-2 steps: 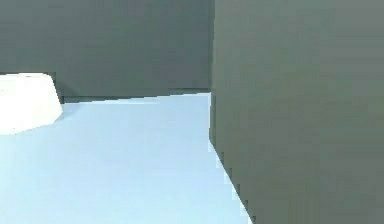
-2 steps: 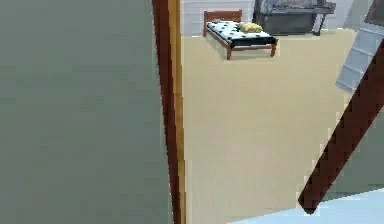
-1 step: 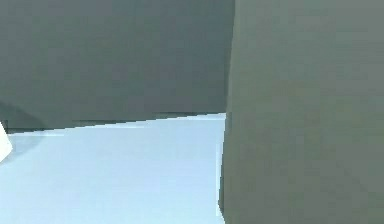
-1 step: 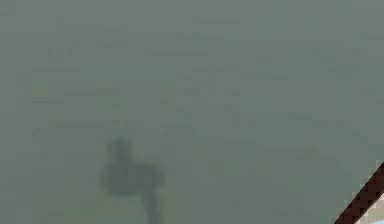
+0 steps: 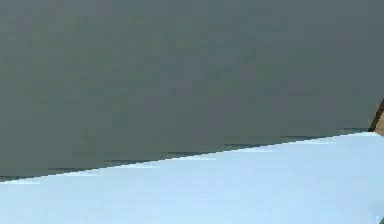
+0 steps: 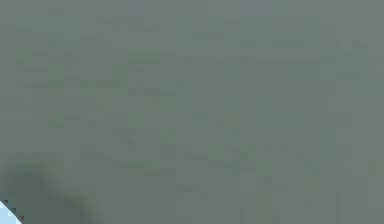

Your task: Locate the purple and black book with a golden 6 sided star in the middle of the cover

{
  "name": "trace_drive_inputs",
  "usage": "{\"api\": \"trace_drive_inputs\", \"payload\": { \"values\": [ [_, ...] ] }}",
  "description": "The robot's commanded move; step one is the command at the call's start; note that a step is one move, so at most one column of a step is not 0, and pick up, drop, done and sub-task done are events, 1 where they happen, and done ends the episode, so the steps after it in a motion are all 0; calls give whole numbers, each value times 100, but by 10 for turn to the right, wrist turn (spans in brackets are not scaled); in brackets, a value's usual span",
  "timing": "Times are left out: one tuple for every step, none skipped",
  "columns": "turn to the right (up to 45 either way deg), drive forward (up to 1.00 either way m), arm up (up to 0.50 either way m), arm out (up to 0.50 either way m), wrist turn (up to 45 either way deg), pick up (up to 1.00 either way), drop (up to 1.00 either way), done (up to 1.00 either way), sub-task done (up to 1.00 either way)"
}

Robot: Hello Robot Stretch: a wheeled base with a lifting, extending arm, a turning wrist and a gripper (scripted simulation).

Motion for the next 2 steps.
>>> {"api": "trace_drive_inputs", "payload": {
  "values": [
    [0, 20, 0, 0, 0, 0, 0, 0, 0],
    [240, 0, 0, 0, 0, 0, 0, 0, 0]
  ]
}}
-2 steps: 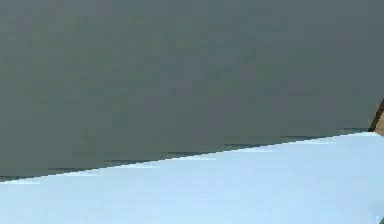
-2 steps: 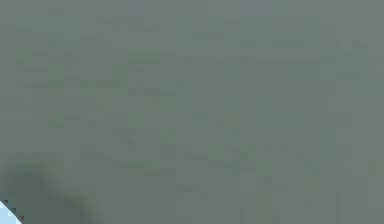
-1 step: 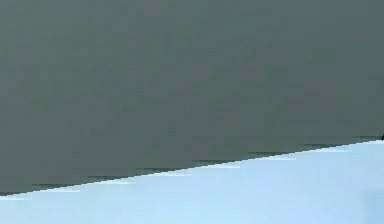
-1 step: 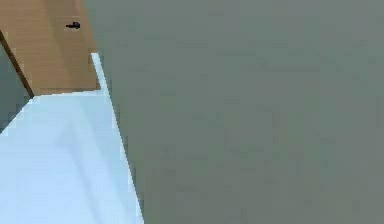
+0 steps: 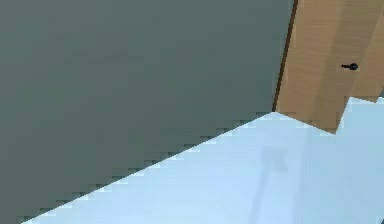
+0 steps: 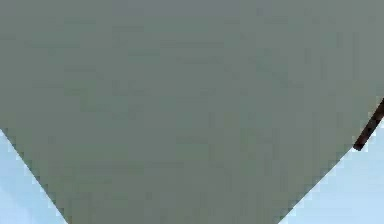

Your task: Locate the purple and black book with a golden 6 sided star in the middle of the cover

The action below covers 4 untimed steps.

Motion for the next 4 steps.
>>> {"api": "trace_drive_inputs", "payload": {
  "values": [
    [0, 20, 0, 0, 0, 0, 0, 0, 0],
    [450, 0, 0, 0, 0, 0, 0, 0, 0],
    [0, 100, 0, 0, 0, 0, 0, 0, 0],
    [0, 100, 0, 0, 0, 0, 0, 0, 0]
  ]
}}
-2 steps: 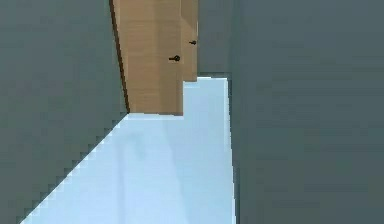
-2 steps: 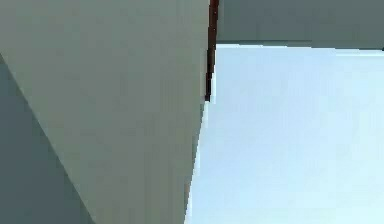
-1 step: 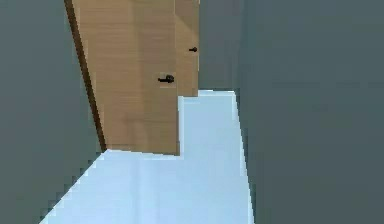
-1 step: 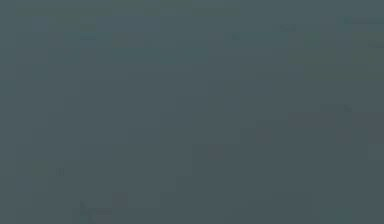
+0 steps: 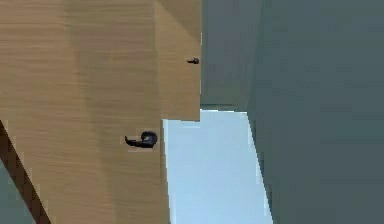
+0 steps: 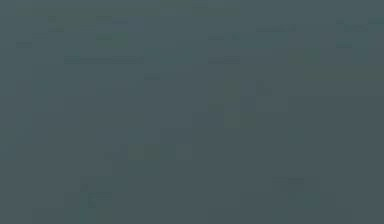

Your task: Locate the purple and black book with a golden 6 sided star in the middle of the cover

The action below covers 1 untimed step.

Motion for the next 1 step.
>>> {"api": "trace_drive_inputs", "payload": {
  "values": [
    [0, 85, 0, 0, 0, 0, 0, 0, 0]
  ]
}}
